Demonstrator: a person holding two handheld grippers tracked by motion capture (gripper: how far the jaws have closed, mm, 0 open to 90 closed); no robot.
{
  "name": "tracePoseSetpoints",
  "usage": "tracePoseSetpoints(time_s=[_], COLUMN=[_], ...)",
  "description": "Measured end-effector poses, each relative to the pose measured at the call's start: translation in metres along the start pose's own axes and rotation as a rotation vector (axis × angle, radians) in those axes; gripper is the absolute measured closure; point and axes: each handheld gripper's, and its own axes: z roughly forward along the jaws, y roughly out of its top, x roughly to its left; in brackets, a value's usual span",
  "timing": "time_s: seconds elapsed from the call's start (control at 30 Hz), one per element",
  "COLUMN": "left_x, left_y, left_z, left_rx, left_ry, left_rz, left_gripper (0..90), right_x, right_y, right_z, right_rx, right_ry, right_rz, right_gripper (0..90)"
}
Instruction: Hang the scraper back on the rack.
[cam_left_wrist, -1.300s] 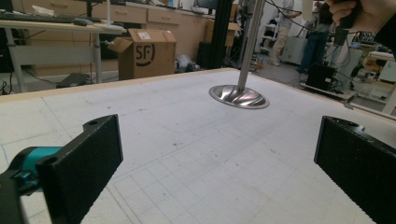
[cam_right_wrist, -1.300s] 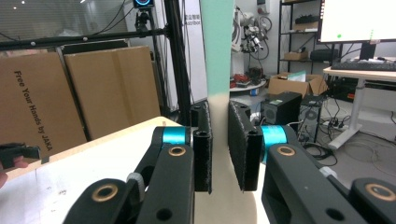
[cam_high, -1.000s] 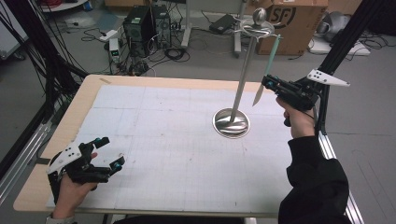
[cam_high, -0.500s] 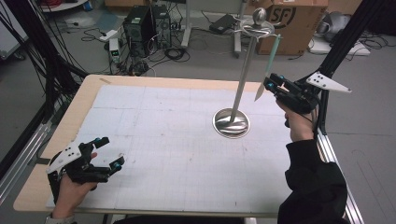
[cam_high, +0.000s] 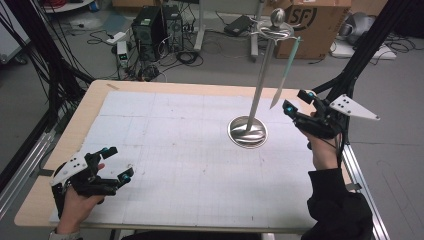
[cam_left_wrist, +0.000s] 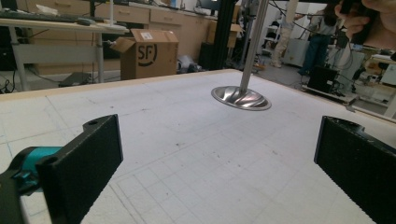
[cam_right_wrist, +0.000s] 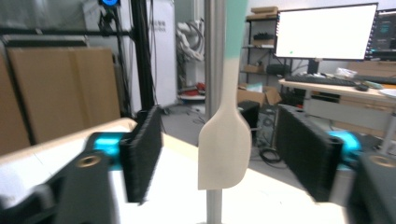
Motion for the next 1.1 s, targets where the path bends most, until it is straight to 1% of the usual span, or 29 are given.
tracePoseSetpoints(time_s=[0.03,0.07,0.1,0.13,0.17,0.23,0.27,0.3,0.33,0.4,0.5,0.57,0.6,0.63,0.67,0.7,0.73,0.77,0.83,0.9,0.93,0.97,1.1], left_x=[0.000,-0.001,-0.001,-0.001,-0.001,-0.001,-0.001,-0.001,-0.001,-0.002,-0.002,-0.003,-0.003,-0.003,-0.003,-0.003,-0.004,-0.004,-0.004,-0.005,-0.005,-0.005,-0.005], left_y=[0.000,0.000,0.000,0.001,0.001,0.001,0.002,0.002,0.002,0.002,0.002,0.003,0.003,0.003,0.003,0.003,0.003,0.003,0.003,0.003,0.003,0.003,0.003], left_z=[0.000,0.001,0.001,0.001,0.001,0.001,0.001,0.002,0.003,0.004,0.004,0.005,0.005,0.005,0.006,0.006,0.006,0.006,0.007,0.007,0.008,0.008,0.008], left_rx=[-0.004,-0.010,-0.011,-0.012,-0.017,-0.027,-0.029,-0.031,-0.032,-0.030,-0.030,-0.034,-0.034,-0.033,-0.030,-0.031,-0.032,-0.032,-0.033,-0.029,-0.029,-0.027,-0.023], left_ry=[-0.004,-0.004,-0.005,-0.005,-0.007,-0.006,-0.007,-0.011,-0.013,-0.012,-0.017,-0.017,-0.021,-0.020,-0.024,-0.024,-0.023,-0.024,-0.023,-0.025,-0.025,-0.025,-0.027], left_rz=[0.000,0.000,-0.001,0.000,0.012,0.012,0.014,0.013,0.013,0.014,0.017,0.015,0.017,0.018,0.019,0.021,0.019,0.020,0.020,0.021,0.020,0.022,0.024], left_gripper=[1.7,1.7,1.7,1.7,1.7,1.7,1.7,1.7,1.7,1.7,1.7,1.7,1.7,1.7,1.7,1.7,1.7,1.7,1.7,1.7,1.7,1.7,1.7], right_x=[0.003,0.009,0.009,0.012,0.019,0.021,0.024,0.026,0.029,0.034,0.040,0.042,0.043,0.043,0.043,0.043,0.043,0.044,0.046,0.048,0.048,0.049,0.051], right_y=[-0.002,-0.006,-0.006,-0.008,-0.013,-0.015,-0.018,-0.019,-0.022,-0.028,-0.039,-0.046,-0.053,-0.058,-0.062,-0.068,-0.072,-0.075,-0.083,-0.090,-0.094,-0.099,-0.110], right_z=[-0.001,-0.002,-0.002,-0.002,-0.002,-0.003,-0.003,-0.004,-0.004,-0.007,-0.008,-0.008,-0.007,-0.006,-0.006,-0.006,-0.006,-0.007,-0.009,-0.009,-0.009,-0.009,-0.010], right_rx=[0.007,0.024,0.024,0.028,0.038,0.044,0.048,0.053,0.049,0.041,0.044,0.058,0.065,0.082,0.094,0.097,0.096,0.099,0.099,0.112,0.127,0.143,0.178], right_ry=[-0.022,-0.036,-0.036,-0.038,-0.043,-0.038,-0.028,-0.028,-0.022,-0.003,0.008,0.010,0.009,0.018,0.023,0.027,0.030,0.038,0.060,0.078,0.089,0.101,0.139], right_rz=[-0.009,0.003,0.003,0.004,0.007,0.008,0.010,0.011,0.004,0.017,0.030,0.028,0.029,0.048,0.055,0.053,0.061,0.069,0.068,0.054,0.046,0.048,0.061], right_gripper=[16.6,8.8,8.8,5.6,0.2,0.2,0.2,0.2,0.2,0.2,0.2,0.2,0.2,0.2,0.2,0.2,0.2,0.2,0.3,0.3,0.3,0.3,0.3])
